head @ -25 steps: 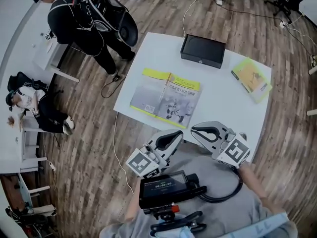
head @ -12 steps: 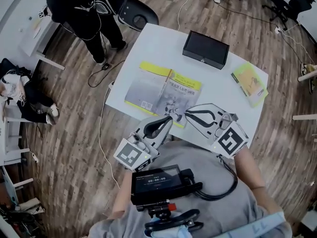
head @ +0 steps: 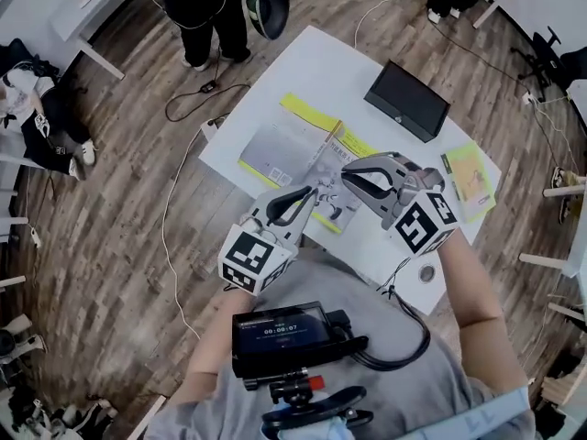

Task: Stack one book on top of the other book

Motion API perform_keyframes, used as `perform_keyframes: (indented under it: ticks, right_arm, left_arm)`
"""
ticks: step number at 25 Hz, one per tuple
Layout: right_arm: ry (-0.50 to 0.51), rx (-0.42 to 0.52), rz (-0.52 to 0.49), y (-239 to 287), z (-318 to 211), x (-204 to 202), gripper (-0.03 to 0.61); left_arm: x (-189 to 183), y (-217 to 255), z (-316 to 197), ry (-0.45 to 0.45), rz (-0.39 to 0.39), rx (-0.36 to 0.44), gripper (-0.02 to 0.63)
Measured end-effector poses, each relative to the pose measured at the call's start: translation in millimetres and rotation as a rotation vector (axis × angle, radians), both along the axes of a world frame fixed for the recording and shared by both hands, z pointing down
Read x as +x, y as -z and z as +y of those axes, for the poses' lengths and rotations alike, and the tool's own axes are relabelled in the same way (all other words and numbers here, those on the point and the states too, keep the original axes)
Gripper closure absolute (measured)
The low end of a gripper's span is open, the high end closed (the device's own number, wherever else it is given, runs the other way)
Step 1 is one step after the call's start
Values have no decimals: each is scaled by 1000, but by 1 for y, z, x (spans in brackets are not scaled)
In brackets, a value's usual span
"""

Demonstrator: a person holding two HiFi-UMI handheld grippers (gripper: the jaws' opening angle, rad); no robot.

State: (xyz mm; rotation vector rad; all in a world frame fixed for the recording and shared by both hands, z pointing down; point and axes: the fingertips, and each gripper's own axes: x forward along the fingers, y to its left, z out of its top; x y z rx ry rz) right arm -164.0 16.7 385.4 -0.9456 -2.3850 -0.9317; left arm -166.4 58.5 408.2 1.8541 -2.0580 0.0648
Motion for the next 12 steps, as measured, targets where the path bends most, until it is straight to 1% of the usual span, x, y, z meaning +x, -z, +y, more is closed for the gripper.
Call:
perform_keyframes:
  ticks: [2,6,12]
  right_arm:
    - [41,35,28,-13,-1,-8,545]
    - [130,120,88,-34,-1,-20,545]
    - [223,215,123,-49,-5,-35,543]
  left_arm:
    - [-5,-6,-2,7,-8,-34,593]
    - [-15,-11,-7,49,-5,-67,592]
    - [-13,-31,-13,58,12,-123,591]
